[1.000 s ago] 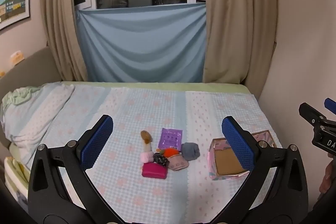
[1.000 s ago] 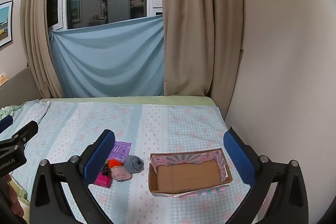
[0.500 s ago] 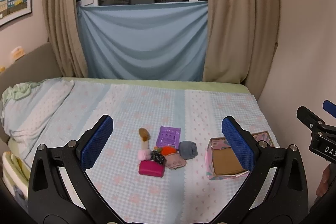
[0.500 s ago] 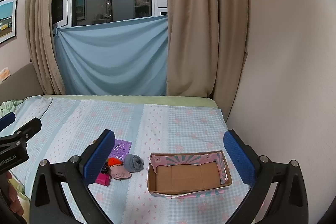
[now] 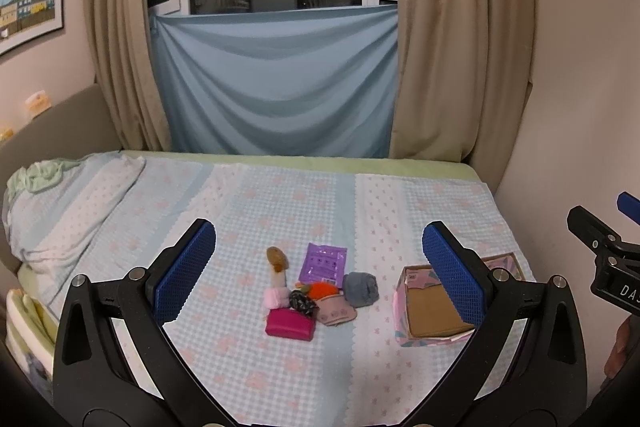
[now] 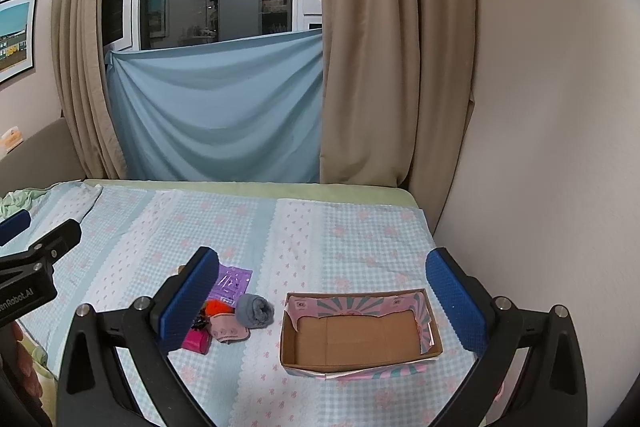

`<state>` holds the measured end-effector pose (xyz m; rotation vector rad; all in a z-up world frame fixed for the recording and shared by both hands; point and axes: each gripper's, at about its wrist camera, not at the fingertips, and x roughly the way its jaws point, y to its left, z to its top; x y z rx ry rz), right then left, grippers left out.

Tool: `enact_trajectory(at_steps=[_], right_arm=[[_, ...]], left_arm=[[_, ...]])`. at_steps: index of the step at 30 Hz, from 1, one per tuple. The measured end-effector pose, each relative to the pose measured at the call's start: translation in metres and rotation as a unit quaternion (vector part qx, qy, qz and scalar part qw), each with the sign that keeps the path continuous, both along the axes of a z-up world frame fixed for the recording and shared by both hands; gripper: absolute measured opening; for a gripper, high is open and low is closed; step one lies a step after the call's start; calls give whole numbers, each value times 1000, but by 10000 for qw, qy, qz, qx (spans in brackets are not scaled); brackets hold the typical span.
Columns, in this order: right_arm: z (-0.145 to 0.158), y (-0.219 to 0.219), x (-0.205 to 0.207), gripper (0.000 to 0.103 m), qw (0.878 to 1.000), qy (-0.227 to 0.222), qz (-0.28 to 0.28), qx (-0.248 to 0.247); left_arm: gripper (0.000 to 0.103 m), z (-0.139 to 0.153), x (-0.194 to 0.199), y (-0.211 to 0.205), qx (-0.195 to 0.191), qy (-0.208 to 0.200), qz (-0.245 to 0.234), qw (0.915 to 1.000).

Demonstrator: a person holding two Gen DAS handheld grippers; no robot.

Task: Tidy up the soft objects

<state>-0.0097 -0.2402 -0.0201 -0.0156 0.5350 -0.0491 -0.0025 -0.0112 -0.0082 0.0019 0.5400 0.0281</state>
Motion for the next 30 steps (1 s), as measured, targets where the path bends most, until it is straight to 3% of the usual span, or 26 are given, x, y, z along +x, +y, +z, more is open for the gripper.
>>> enact_trajectory(at_steps=[30], right_arm=[[-2, -2, 5, 103, 9999, 38, 55, 103]], left_arm=[[103, -4, 10, -3, -100, 101, -59, 9999]])
